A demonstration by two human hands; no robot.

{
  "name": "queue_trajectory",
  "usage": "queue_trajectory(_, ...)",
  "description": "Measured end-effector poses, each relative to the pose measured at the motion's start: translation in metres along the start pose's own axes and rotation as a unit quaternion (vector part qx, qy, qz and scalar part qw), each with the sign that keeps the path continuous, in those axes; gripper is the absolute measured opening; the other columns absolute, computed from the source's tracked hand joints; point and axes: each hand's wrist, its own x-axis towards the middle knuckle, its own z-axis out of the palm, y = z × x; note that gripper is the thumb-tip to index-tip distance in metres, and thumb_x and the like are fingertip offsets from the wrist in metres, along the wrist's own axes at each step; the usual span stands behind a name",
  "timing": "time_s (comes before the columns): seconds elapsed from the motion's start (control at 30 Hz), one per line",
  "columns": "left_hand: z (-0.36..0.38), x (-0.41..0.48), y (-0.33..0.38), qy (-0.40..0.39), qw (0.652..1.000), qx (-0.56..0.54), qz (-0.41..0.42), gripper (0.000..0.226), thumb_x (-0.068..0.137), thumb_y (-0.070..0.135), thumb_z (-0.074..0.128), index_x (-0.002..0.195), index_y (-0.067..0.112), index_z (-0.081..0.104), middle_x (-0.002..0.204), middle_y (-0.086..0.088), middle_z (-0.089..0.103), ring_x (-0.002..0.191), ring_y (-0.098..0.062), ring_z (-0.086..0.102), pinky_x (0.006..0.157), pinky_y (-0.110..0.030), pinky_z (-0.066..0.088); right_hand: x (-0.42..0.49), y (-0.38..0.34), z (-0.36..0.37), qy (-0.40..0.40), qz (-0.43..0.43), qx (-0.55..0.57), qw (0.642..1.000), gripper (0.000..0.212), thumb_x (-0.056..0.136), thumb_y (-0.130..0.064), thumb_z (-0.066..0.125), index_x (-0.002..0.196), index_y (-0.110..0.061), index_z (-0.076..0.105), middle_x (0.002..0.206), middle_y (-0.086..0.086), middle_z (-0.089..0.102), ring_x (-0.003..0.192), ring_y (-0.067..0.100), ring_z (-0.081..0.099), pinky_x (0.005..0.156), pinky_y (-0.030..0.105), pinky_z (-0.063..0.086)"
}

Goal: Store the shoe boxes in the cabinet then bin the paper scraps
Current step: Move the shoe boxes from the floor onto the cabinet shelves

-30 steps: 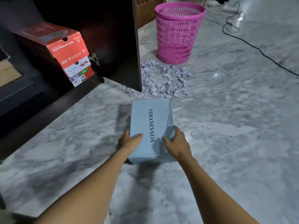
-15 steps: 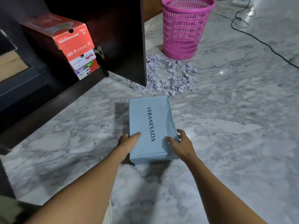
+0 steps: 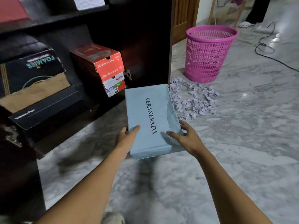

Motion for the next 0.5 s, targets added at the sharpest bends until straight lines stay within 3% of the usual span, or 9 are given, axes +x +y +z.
queue_trajectory(0.1,-0.015,0.001,0.042,0.017,0.999,-0.035,0.033,0.051,0.074,0.046,0.075,0.113,0.013,0.064,0.109,-0.002,0.073,0.094,-0.021,0.070,0.090,-0.042,0.056,0.011,-0.040,-0.003,-0.028,-0.047,0.028,0.998,0.079,0.062,-0.051,0.085,0.133,-0.040,0.052,0.127,-0.017,0.059,0.109,0.009,0.062,0.080,0.024,0.052)
queue_trajectory(0.17,-0.025,0.002,0.071,0.017,0.998,-0.046,0.047,0.061,0.072,0.049,0.075,0.120,0.014,0.062,0.111,-0.002,0.072,0.095,-0.020,0.070,0.090,-0.039,0.056,0.013,-0.067,-0.006,-0.043,-0.082,0.045,0.995,0.081,0.057,-0.052,0.091,0.127,-0.051,0.051,0.123,-0.027,0.058,0.111,0.002,0.059,0.079,0.020,0.051)
queue_trajectory(0.27,-0.042,0.001,0.114,0.032,0.995,-0.048,0.083,0.022,0.085,0.032,0.071,0.095,0.013,0.068,0.097,-0.004,0.073,0.083,-0.019,0.069,0.072,-0.030,0.054,0.015,-0.105,-0.006,-0.073,-0.128,0.056,0.988,0.085,0.048,-0.045,0.096,0.118,-0.060,0.051,0.116,-0.034,0.062,0.110,-0.006,0.058,0.083,0.020,0.054)
queue_trajectory(0.33,-0.053,-0.003,0.142,0.037,0.993,-0.050,0.104,0.018,0.085,0.031,0.070,0.091,0.014,0.068,0.094,-0.003,0.073,0.080,-0.018,0.068,0.065,-0.026,0.051,0.017,-0.131,-0.005,-0.089,-0.166,0.060,0.980,0.091,0.048,-0.031,0.100,0.121,-0.055,0.050,0.115,-0.035,0.063,0.110,-0.010,0.058,0.083,0.019,0.054)
queue_trajectory(0.4,-0.064,-0.005,0.170,0.040,0.989,-0.061,0.131,0.021,0.084,0.032,0.071,0.094,0.014,0.069,0.093,-0.003,0.074,0.081,-0.018,0.069,0.067,-0.026,0.051,0.018,-0.160,-0.003,-0.096,-0.206,0.063,0.972,0.093,0.052,-0.017,0.093,0.126,-0.049,0.047,0.113,-0.036,0.063,0.108,-0.012,0.058,0.080,0.016,0.054)
queue_trajectory(0.5,-0.078,-0.012,0.215,0.044,0.982,-0.078,0.168,0.019,0.085,0.030,0.071,0.093,0.014,0.069,0.092,-0.003,0.074,0.081,-0.018,0.070,0.068,-0.027,0.052,0.020,-0.204,-0.005,-0.083,-0.267,0.063,0.958,0.091,0.055,-0.012,0.087,0.132,-0.040,0.046,0.114,-0.035,0.063,0.108,-0.010,0.060,0.080,0.016,0.055)
